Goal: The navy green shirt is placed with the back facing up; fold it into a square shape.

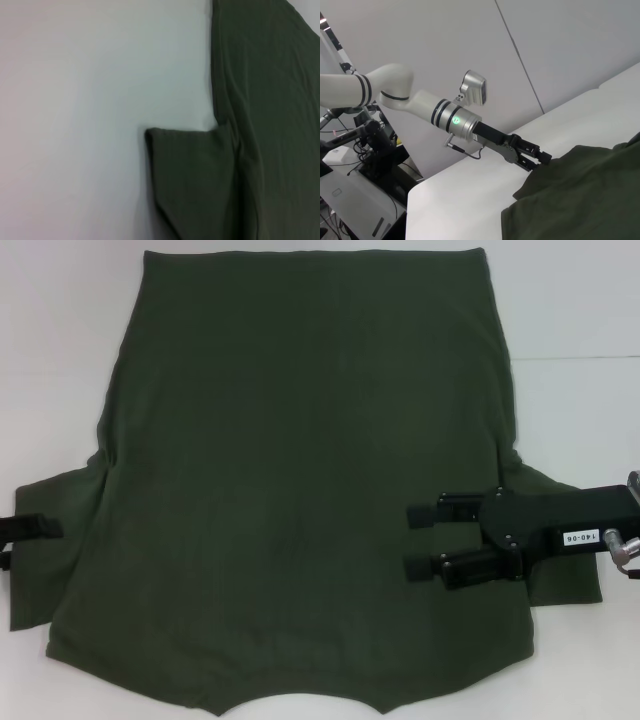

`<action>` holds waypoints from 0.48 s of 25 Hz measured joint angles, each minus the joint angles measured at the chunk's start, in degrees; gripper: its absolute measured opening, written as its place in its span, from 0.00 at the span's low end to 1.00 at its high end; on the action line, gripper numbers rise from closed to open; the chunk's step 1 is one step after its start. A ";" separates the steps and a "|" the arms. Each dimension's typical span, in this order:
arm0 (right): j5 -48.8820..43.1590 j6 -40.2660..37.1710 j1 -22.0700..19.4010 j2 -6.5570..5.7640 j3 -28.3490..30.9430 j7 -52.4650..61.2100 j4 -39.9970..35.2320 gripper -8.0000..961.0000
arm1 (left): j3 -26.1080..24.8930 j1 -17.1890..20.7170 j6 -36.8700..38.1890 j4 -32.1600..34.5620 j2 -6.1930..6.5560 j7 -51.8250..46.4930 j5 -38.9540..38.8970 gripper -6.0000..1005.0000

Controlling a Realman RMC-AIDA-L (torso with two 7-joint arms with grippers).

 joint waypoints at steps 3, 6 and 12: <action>0.00 0.00 0.11 0.02 0.00 0.07 0.00 0.97 | -0.01 -0.34 -0.17 -0.53 -0.04 0.27 -0.07 0.87; 0.00 0.00 0.18 0.03 0.00 0.18 0.00 0.97 | -0.07 -0.48 0.04 -0.57 -0.05 0.29 -0.36 0.87; 0.00 0.07 0.26 0.04 0.04 0.25 -0.01 0.97 | -0.10 -0.73 -0.10 -0.65 -0.25 0.32 -0.25 0.87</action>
